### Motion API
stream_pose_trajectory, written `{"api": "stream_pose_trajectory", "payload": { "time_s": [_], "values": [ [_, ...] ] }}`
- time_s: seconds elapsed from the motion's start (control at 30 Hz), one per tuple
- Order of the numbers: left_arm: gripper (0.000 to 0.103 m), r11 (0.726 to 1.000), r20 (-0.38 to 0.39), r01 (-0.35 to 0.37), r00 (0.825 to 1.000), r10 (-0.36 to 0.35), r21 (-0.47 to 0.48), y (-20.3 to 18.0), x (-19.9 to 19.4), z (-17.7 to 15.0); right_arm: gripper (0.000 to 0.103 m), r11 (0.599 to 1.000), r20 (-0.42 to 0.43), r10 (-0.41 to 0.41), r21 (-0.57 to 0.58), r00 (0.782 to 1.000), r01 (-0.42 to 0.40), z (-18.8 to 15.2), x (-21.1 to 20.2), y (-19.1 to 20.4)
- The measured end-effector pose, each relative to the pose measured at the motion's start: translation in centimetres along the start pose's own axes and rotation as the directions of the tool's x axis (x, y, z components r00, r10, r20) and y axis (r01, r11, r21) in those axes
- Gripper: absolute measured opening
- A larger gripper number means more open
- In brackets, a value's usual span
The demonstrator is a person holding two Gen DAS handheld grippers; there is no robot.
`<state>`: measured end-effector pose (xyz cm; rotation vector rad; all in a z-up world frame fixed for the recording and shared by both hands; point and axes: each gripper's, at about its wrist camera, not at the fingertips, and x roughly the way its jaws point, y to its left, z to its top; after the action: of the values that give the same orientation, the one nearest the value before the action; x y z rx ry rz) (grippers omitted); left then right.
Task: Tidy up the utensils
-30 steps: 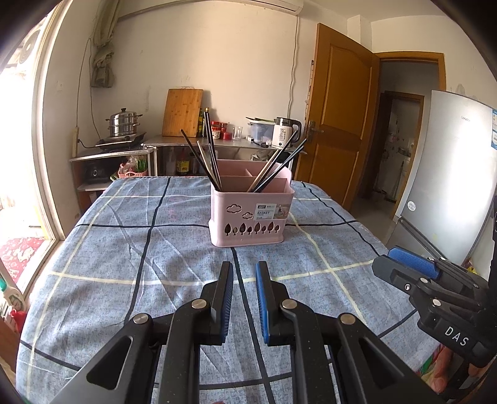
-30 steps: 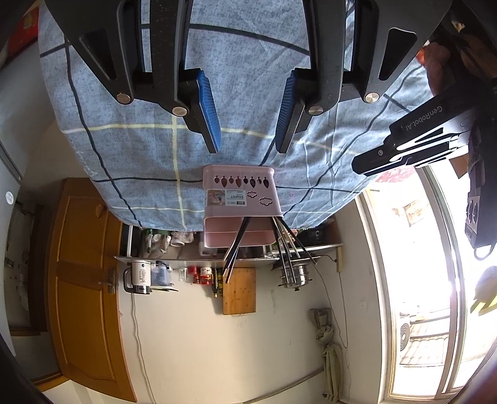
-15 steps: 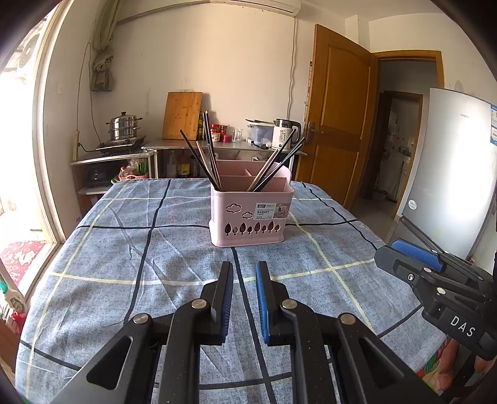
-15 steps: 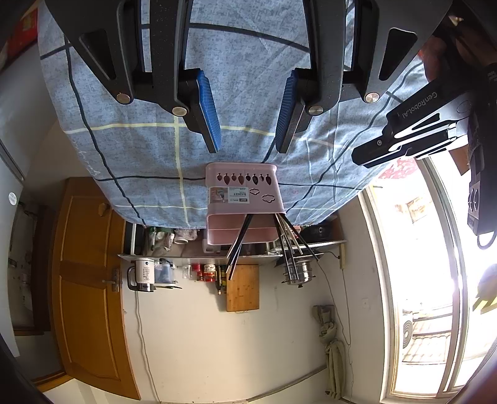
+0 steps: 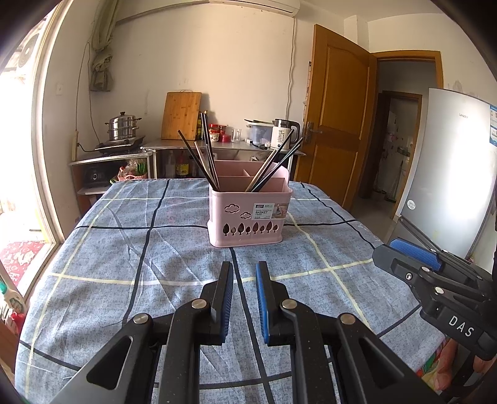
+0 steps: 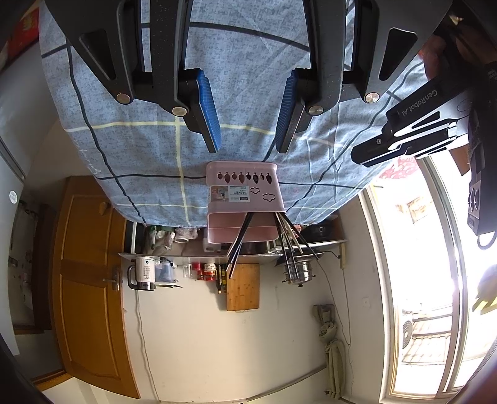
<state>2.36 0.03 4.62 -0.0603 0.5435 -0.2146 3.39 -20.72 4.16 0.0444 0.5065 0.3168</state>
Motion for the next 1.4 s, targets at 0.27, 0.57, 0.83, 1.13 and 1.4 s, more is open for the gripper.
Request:
{"api": "stream_pose_trajectory", "payload": {
  "time_s": [0.27,0.57,0.83,1.13,1.4],
  "values": [
    [0.014,1.0,-0.001,0.006,1.0,-0.006,0.003,-0.07,-0.19,-0.05,0.038,1.0,-0.001,0.005,-0.004,1.0,-0.005,0.17,-0.06,0.2],
    [0.014,1.0,0.0,0.011,1.0,-0.011,0.005,-0.16,-0.32,-0.16,0.038,1.0,0.0,0.005,-0.003,1.0,-0.005,0.19,-0.05,0.22],
    [0.014,1.0,-0.007,0.009,1.0,-0.009,0.011,-0.31,-0.27,-0.29,0.038,1.0,-0.002,0.005,-0.003,1.0,-0.005,0.13,-0.05,0.22],
    [0.014,1.0,-0.012,0.009,1.0,-0.009,0.013,-0.32,-0.25,-0.37,0.038,1.0,-0.004,0.006,-0.004,1.0,-0.006,0.05,0.0,0.15],
    [0.014,1.0,-0.016,0.01,1.0,-0.01,0.017,-0.19,-0.3,-0.46,0.038,1.0,-0.005,0.005,-0.005,1.0,-0.005,0.03,0.0,0.17]
  ]
}}
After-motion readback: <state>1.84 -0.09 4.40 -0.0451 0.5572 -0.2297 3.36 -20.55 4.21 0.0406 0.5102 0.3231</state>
